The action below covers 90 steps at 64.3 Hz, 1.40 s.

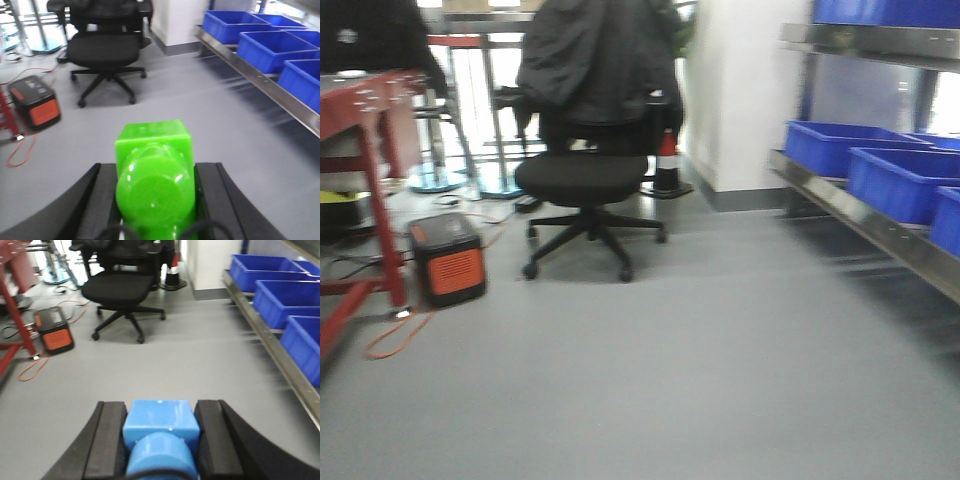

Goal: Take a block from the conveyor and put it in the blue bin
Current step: 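Drive the base away from the conveyor toward the bin shelves, then drive the base up to the shelf of blue bins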

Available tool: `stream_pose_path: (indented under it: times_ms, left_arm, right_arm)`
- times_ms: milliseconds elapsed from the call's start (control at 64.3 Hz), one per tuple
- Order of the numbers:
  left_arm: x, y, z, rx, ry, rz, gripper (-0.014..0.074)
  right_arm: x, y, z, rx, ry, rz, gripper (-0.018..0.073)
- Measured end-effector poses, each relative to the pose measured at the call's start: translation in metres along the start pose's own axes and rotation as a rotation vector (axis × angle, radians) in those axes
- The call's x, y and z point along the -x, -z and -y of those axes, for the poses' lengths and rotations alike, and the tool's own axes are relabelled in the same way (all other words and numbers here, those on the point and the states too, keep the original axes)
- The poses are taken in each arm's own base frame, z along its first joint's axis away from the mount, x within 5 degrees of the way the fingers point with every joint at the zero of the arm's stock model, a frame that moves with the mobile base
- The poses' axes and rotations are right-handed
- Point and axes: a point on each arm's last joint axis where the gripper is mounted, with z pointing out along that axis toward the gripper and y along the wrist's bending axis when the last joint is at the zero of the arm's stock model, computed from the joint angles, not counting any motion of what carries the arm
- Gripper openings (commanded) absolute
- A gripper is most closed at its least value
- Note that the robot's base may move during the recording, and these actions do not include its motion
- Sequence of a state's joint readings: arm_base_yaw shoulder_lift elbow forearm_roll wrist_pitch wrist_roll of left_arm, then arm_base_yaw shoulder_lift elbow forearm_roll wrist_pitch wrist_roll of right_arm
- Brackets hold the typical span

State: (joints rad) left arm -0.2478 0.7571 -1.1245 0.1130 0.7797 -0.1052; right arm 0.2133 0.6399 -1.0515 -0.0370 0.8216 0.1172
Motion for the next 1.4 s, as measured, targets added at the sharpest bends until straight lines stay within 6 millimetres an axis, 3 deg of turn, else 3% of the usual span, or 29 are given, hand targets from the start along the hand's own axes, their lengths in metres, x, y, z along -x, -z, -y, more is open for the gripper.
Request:
stream_pose_path:
  times_ms: [1399]
  left_arm:
    - [0.0001, 0.0000, -0.0001, 0.001, -0.001, 0.001, -0.0111]
  right_arm:
    - [0.0000, 0.0000, 0.0000, 0.000, 0.000, 0.000, -0.0162]
